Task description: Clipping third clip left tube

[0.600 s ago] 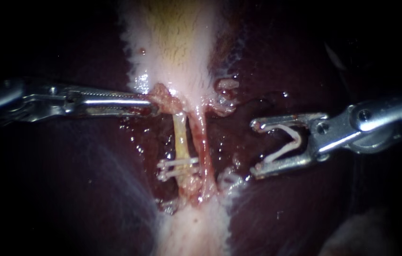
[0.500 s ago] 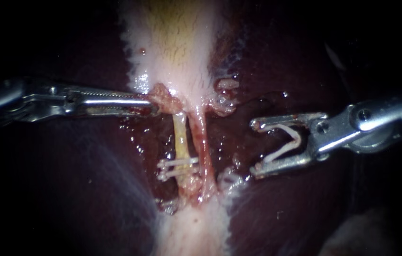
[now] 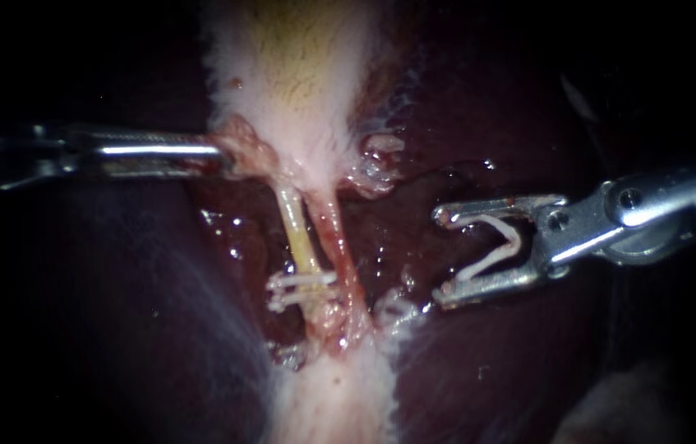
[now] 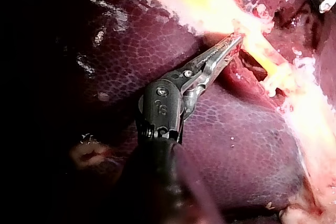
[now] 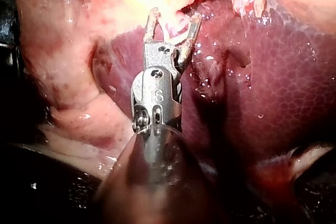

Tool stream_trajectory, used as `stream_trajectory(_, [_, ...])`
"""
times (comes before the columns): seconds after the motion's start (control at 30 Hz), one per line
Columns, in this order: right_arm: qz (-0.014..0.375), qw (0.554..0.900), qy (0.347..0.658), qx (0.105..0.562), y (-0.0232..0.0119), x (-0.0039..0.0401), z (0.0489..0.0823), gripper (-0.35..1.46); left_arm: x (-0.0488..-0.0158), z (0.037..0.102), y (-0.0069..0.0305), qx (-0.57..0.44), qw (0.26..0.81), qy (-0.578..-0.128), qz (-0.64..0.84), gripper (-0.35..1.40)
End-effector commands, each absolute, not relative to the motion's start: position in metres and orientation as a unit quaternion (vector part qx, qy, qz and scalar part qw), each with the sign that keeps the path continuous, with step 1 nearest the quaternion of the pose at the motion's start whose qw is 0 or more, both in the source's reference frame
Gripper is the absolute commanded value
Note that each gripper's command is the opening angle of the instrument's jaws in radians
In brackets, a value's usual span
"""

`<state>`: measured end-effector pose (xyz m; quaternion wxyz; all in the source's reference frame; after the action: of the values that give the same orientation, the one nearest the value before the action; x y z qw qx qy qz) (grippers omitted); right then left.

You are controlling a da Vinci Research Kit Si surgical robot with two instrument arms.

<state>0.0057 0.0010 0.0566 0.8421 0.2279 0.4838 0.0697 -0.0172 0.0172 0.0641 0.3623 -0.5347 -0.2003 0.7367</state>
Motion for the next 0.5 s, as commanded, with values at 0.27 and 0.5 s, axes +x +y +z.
stream_trajectory(0.27, [0.093,0.833,0.48,0.258,0.0011,0.0076,0.0568,0.49,-0.0177,0.0633,0.0167,-0.538,0.36,-0.192,0.738,-0.35])
stream_trajectory(0.5, [0.151,0.819,0.465,0.302,0.0009,0.0118,0.0572,0.49,-0.0178,0.0634,0.0167,-0.538,0.36,-0.192,0.738,-0.35])
